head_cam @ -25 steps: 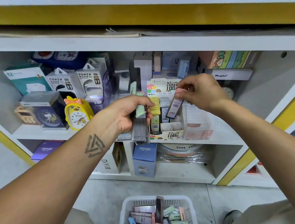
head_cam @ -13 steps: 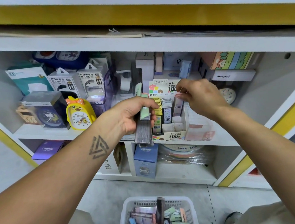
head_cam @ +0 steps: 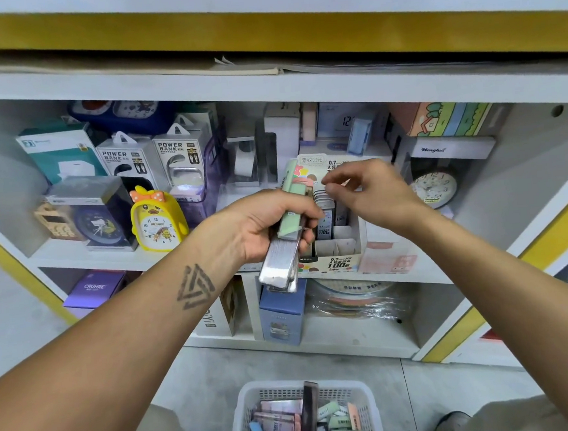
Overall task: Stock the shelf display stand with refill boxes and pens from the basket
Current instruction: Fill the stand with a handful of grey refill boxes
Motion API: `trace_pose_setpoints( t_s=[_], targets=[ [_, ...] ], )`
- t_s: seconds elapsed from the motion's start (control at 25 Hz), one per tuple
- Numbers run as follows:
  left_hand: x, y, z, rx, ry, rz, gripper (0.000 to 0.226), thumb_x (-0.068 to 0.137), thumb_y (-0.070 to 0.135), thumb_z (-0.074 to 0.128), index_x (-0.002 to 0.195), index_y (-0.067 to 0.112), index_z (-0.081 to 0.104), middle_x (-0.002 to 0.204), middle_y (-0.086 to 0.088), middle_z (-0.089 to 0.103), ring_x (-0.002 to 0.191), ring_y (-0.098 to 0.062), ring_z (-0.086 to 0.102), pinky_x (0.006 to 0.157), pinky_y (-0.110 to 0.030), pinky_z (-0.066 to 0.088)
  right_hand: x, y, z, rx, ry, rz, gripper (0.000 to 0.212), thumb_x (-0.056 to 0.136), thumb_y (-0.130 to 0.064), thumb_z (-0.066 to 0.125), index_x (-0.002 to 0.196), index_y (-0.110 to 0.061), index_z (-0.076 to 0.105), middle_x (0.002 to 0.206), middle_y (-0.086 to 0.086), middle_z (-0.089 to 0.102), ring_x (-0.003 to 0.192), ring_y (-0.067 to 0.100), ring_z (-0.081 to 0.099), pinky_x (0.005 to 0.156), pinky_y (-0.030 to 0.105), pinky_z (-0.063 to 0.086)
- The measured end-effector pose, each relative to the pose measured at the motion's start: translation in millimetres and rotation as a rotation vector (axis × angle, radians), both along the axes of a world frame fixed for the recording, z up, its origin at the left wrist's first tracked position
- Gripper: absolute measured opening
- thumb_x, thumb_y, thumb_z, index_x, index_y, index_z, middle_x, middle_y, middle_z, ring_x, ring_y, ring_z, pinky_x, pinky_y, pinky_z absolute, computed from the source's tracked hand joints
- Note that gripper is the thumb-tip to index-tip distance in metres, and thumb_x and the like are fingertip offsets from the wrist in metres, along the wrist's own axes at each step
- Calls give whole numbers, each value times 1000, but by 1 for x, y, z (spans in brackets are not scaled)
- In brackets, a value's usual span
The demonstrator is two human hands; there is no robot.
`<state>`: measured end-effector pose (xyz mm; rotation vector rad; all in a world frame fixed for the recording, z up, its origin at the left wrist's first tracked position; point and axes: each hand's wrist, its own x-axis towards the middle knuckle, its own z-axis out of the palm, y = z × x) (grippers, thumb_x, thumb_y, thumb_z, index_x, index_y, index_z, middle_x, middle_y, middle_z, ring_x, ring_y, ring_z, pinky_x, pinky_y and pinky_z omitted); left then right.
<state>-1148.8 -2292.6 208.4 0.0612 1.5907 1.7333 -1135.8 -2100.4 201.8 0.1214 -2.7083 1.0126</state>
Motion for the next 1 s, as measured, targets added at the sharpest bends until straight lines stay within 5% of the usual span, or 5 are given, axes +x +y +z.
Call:
trace_pose_setpoints(
  t_s=[0.12, 0.28, 0.44, 0.68, 1.0],
  targets=[
    [4, 4, -1, -79, 39, -14, 15, 80, -6, 65, 75, 7, 59, 60, -9, 57, 44, -17, 54, 42, -24, 47, 8, -16, 9, -501, -113, 71, 14, 92, -32, 71, 99, -21, 76, 84, -9, 74, 62, -3, 58, 58, 15, 45],
    [7, 6, -2, -162, 41, -19, 17, 79, -7, 67, 73, 7, 58, 55, -9, 57, 42, -17, 55, 44, -23, 48, 9, -28, 14, -538, -111, 43, 15, 83, -35, 80, 88, -21, 78, 86, -10, 76, 72, -6, 63, 63, 11, 43],
    [7, 5, -2, -144, 45, -22, 22, 77, -10, 68, 74, 8, 58, 55, -9, 56, 44, -18, 55, 46, -25, 49, 8, -32, 18, -650, -238, 37, 6, 82, -16, 79, 85, -11, 78, 76, -2, 74, 60, 2, 60, 52, 15, 42],
    [9, 2, 1, -73, 54, -54, 26, 81, -15, 61, 82, 10, 55, 63, -10, 53, 45, -17, 56, 44, -24, 51, 8, -28, 24, -1041, -276, -66, 1, 91, 2, 63, 90, 2, 63, 78, 21, 73, 58, 20, 68, 56, 24, 57],
    [-10, -19, 7, 90, 101, 397, 14, 76, -4, 74, 88, 1, 67, 76, -17, 71, 44, -16, 56, 45, -24, 50, 16, -13, 20, -995, -264, 17, 18, 89, 11, 64, 101, -1, 58, 91, 30, 73, 79, 34, 75, 70, 29, 63]
  ],
)
